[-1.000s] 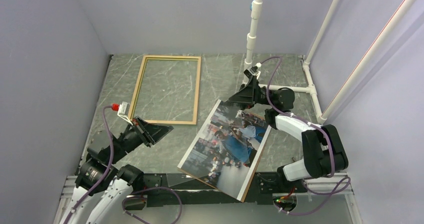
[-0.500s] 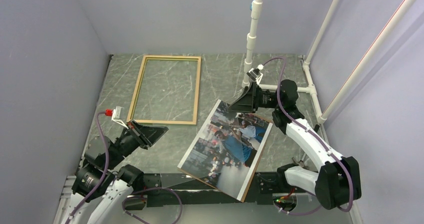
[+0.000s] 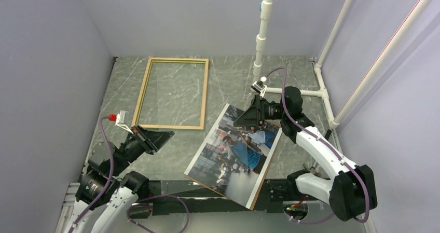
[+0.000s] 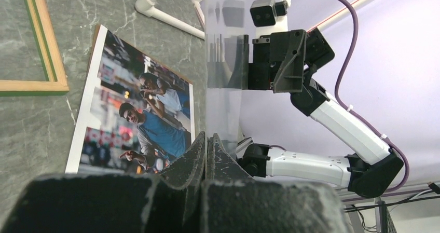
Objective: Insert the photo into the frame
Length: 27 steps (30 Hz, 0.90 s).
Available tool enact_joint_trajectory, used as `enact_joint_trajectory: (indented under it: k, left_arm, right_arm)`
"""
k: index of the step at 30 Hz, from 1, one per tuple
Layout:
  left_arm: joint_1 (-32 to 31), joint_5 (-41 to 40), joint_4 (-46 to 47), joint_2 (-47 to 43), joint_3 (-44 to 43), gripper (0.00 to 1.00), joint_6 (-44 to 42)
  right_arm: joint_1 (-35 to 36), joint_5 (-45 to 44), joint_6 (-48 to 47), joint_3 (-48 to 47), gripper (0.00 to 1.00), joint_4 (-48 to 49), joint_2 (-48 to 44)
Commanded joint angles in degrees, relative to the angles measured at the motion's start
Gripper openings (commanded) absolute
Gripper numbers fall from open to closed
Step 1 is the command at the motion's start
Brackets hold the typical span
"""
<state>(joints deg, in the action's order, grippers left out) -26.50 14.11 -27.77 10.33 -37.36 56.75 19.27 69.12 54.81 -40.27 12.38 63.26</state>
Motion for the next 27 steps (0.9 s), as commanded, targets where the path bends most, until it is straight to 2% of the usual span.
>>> enact_joint_trajectory:
  k: [1,4,7,10,15,18,20,21,24,26,27]
  left_arm:
    - [0.0,-1.2,3.1,-0.6,0.3,0.00,0.5]
    - [0.0,-1.7,2.3,-0.6,0.5,0.00,0.1]
    - [0.0,-2.5,1.6,-0.7,0.8,0.00,0.1]
    - [0.0,-3.2,0.7,-0.8,0.8,0.00,-0.4]
    - [0.0,-3.4,-0.3,-0.2,0.8,0.00,-0.8]
    - [0.0,-3.5,-0.2,0.1,0.8,0.06,-0.9]
    - [0.0,-3.6,-0.4,0.4,0.8,0.17,-1.1]
    - [0.0,-3.8,-0.6,0.6,0.7,0.24,-1.1]
    - [0.0,-4.0,-0.4,1.3,0.8,0.58,-1.4]
    - [0.0,-4.5,-0.9,2.2,0.4,0.84,-2.0]
    - [0.0,-4.7,-1.4,3.0,0.1,0.94,-2.4]
  right_arm:
    - [0.4,1.6,12.1,2.8,0.70,18.6,-2.1]
    - [0.4,2.0,19.0,4.1,0.64,26.6,-2.3]
    - [0.4,2.2,20.9,3.9,0.58,28.7,-2.6]
    - [0.4,1.7,17.7,2.5,0.49,23.8,-3.2]
    - [0.4,0.5,8.6,-1.5,0.24,10.8,-3.7]
    - [0.4,-0.2,5.3,-2.6,0.07,5.9,-3.4]
    - [0.4,-0.5,4.4,-2.9,0.00,4.3,-3.4]
    - [0.3,-0.7,3.6,-3.1,0.00,3.2,-3.3]
    - [0.3,-1.6,0.3,-5.2,0.00,-2.0,-3.0]
    - [0.1,-4.4,-5.6,-8.2,0.00,-10.0,-2.7]
    - [-0.1,-5.8,-8.7,-10.0,0.00,-15.1,-2.5]
